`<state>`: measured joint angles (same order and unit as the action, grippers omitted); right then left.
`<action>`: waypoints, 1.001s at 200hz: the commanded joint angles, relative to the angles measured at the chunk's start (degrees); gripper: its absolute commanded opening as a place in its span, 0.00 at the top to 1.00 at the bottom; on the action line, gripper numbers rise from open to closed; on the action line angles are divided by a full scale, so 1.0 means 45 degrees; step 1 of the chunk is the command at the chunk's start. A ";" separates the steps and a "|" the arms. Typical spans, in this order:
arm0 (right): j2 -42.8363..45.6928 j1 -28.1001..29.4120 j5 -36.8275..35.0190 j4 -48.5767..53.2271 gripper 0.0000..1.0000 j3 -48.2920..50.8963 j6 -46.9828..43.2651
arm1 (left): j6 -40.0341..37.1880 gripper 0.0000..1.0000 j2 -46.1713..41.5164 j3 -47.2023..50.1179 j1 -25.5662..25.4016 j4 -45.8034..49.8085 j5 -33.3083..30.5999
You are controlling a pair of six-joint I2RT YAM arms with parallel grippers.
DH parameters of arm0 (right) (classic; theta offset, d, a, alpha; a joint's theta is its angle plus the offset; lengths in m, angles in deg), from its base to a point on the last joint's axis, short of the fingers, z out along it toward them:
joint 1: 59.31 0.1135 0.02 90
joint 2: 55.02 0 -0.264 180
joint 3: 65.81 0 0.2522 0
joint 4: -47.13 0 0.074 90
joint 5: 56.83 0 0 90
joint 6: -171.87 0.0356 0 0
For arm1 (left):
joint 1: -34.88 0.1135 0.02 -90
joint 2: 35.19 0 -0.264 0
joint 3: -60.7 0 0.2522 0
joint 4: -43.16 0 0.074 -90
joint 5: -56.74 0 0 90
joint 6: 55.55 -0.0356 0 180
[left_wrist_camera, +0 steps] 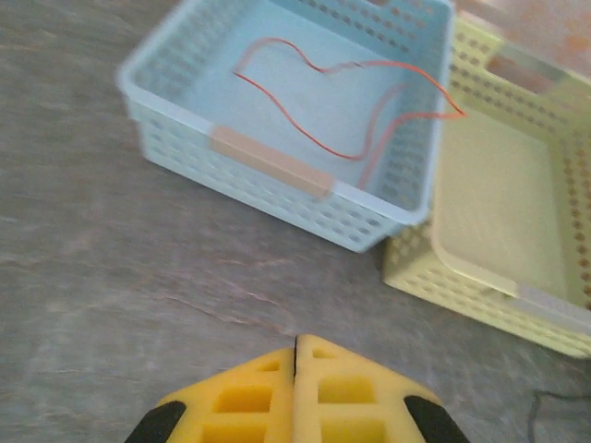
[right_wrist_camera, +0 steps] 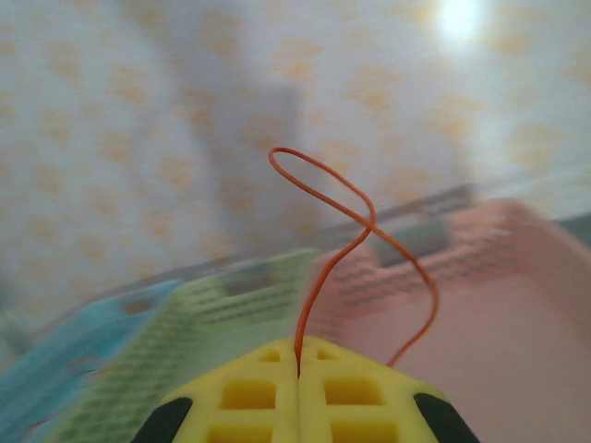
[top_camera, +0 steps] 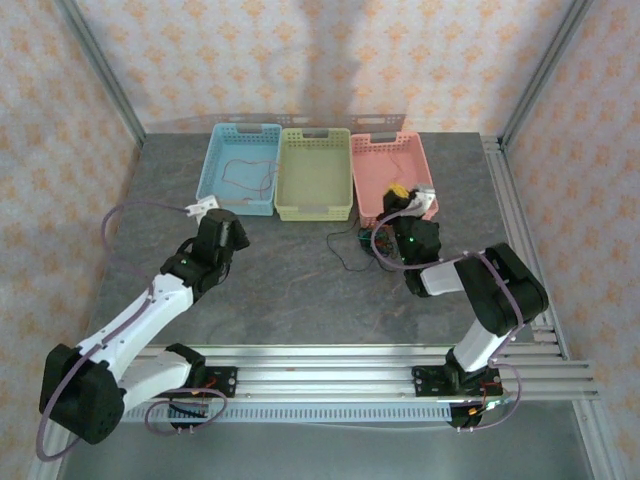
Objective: Untangle the cables
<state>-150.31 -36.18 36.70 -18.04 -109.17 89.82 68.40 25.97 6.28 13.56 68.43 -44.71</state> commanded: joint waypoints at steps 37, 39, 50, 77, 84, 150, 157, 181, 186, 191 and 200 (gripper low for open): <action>0.1610 0.0563 0.4194 -0.0349 1.00 -0.0140 0.1304 | -0.1908 0.58 0.1973 -0.1447 -0.1508 -0.1182 0.3880; 0.1630 0.0552 0.4103 -0.0349 1.00 -0.0067 0.1277 | -0.1912 0.57 0.2062 -0.1504 -0.1550 -0.1159 0.3980; 0.1608 0.0495 0.3524 -0.0347 1.00 0.0294 0.0897 | -0.2004 0.51 0.2496 -0.1780 -0.1675 -0.1051 0.4415; 0.0714 0.0052 0.1944 -0.0348 1.00 0.0872 0.0368 | -0.2704 0.45 0.3690 -0.3044 -0.2411 0.0139 0.4633; 0.0688 -0.0030 0.1678 -0.0353 1.00 0.0972 0.0282 | -0.2985 0.45 0.3978 -0.3407 -0.2755 0.0513 0.4351; 0.0785 -0.0357 -0.2213 -0.0337 1.00 0.1847 0.0415 | -0.3531 0.43 0.8720 -0.7232 -0.3505 0.3651 0.4980; 0.0799 -0.0367 -0.2286 -0.0333 1.00 0.1872 0.0359 | -0.3453 0.43 0.9203 -0.7693 -0.3523 0.4064 0.5075; 0.0803 -0.0369 -0.2284 -0.0365 1.00 0.1872 0.0394 | -0.3116 0.44 1.0275 -0.8553 -0.3533 0.4917 0.4639; 0.0785 -0.0383 -0.2260 -0.0365 1.00 0.1867 0.0416 | -0.3105 0.45 1.0440 -0.8647 -0.3507 0.4952 0.4792; 0.0778 -0.0380 -0.2200 -0.0353 1.00 0.1843 0.0440 | -0.3086 0.45 1.0615 -0.8834 -0.3497 0.5064 0.4943; 0.0728 -0.0369 -0.2089 -0.0360 1.00 0.1814 0.0441 | -0.3055 0.45 1.1111 -0.9180 -0.3504 0.5308 0.5085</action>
<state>-147.42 -37.62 28.44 -17.91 -101.39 92.15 54.02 73.49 -30.75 -2.24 85.54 -23.24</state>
